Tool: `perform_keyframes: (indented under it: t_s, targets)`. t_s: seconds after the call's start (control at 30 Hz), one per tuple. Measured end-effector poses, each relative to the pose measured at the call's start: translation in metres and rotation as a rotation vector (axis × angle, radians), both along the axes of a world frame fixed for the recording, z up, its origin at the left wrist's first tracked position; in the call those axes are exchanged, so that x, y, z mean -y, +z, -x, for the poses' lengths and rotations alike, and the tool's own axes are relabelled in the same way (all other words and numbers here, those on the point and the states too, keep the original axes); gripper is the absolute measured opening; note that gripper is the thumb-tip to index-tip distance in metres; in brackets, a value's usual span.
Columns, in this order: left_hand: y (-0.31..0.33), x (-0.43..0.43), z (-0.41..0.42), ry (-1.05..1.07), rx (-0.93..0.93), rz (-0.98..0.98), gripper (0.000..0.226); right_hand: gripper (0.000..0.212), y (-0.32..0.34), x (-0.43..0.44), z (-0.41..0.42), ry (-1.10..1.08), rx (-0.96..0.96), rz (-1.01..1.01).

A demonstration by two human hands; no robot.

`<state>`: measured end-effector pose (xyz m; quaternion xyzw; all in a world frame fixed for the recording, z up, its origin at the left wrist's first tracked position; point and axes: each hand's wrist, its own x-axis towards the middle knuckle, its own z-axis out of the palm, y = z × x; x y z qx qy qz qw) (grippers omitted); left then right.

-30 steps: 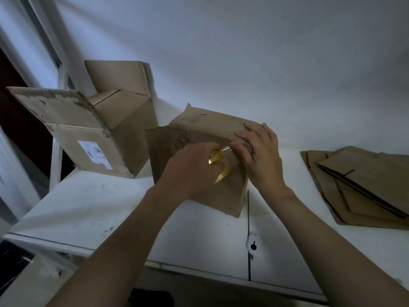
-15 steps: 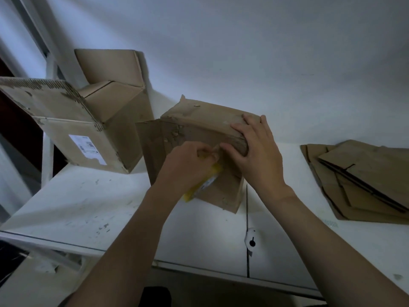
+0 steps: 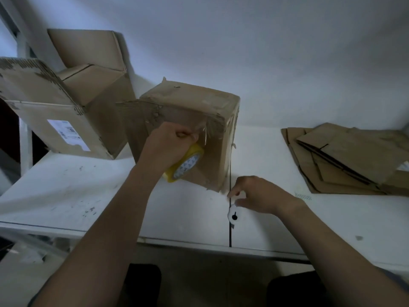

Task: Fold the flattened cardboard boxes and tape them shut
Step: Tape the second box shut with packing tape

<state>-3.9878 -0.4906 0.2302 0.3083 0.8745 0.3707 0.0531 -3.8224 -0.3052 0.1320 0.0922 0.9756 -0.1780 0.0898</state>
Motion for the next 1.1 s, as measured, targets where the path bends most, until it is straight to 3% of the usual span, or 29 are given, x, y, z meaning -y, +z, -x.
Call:
perform_keyframes:
  t_s: [0.17, 0.43, 0.53, 0.67, 0.77, 0.87, 1.1]
  targets:
    - [0.005, 0.004, -0.003, 0.024, -0.030, 0.004, 0.024, 0.039, -0.025, 0.008, 0.001, 0.018, 0.124, -0.048]
    - [0.005, 0.007, -0.005, 0.042, -0.030, -0.009, 0.024, 0.022, -0.025, 0.003, -0.006, -0.013, 0.064, -0.042]
    - [0.005, 0.007, -0.004, 0.036, -0.029, -0.010, 0.024, 0.022, -0.007, 0.006, -0.012, -0.031, -0.112, 0.024]
    - [0.004, 0.008, -0.002, 0.034, -0.028, -0.006, 0.028, 0.021, 0.042, 0.027, -0.012, -0.009, -0.700, 0.114]
    - [0.005, 0.009, -0.001, 0.031, -0.056, -0.007, 0.025, 0.021, 0.079, 0.047, -0.003, -0.033, -1.049, 0.034]
    - [0.006, 0.011, 0.001, 0.028, -0.098, 0.021, 0.023, 0.018, 0.098, 0.054, 0.018, -0.026, -1.144, -0.088]
    - [0.005, 0.011, 0.005, 0.015, -0.129, 0.023, 0.023, 0.014, 0.092, 0.055, 0.043, -0.095, -0.996, -0.130]
